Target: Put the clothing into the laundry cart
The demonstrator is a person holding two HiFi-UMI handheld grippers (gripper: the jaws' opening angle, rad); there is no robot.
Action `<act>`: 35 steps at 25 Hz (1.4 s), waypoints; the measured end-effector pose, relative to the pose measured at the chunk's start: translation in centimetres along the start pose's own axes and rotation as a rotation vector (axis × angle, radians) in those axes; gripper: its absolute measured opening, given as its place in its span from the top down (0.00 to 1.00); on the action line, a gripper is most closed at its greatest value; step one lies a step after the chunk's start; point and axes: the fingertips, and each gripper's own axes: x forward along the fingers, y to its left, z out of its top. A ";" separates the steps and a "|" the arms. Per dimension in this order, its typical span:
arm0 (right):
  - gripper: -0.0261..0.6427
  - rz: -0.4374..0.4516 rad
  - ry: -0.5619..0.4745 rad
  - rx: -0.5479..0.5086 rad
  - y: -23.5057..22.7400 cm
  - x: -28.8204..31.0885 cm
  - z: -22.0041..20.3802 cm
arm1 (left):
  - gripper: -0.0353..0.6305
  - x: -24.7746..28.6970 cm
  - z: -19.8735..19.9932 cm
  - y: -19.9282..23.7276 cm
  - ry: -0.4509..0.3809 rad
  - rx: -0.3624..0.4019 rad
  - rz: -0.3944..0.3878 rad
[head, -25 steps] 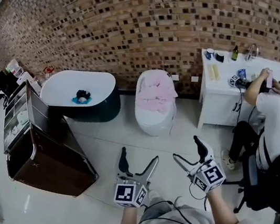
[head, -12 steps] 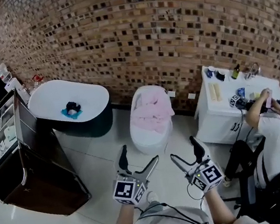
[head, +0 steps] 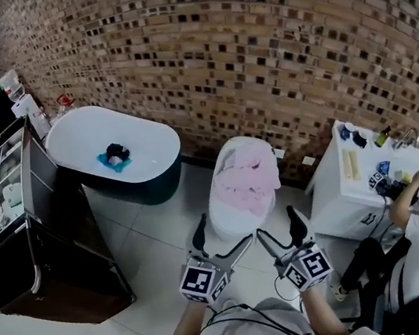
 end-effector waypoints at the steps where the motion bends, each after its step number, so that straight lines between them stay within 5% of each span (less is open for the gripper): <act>1: 0.28 0.005 0.003 0.011 -0.1 0.9 -0.2 | 0.18 0.6 -0.7 0.6 0.010 -0.018 0.000; 7: 0.28 0.023 0.046 0.016 -4.4 3.6 -3.0 | 0.18 4.7 -5.1 2.6 0.064 -0.060 0.013; 16: 0.28 0.100 0.119 -0.051 -18.7 9.2 -7.7 | 0.18 18.1 -10.6 5.4 0.166 -0.078 0.073; 19: 0.28 0.090 0.136 -0.006 -24.0 10.9 -8.6 | 0.18 23.7 -12.9 5.0 0.237 -0.055 0.067; 23: 0.28 0.106 0.159 0.117 -27.9 12.6 -10.1 | 0.18 28.0 -17.7 4.5 0.319 -0.115 0.084; 31: 0.28 0.079 0.252 0.194 -32.5 13.6 -15.7 | 0.18 30.5 -29.7 5.8 0.583 -0.126 0.071; 35: 0.28 0.066 0.273 0.243 -34.1 14.8 -18.6 | 0.18 30.5 -39.1 8.0 0.805 -0.148 0.054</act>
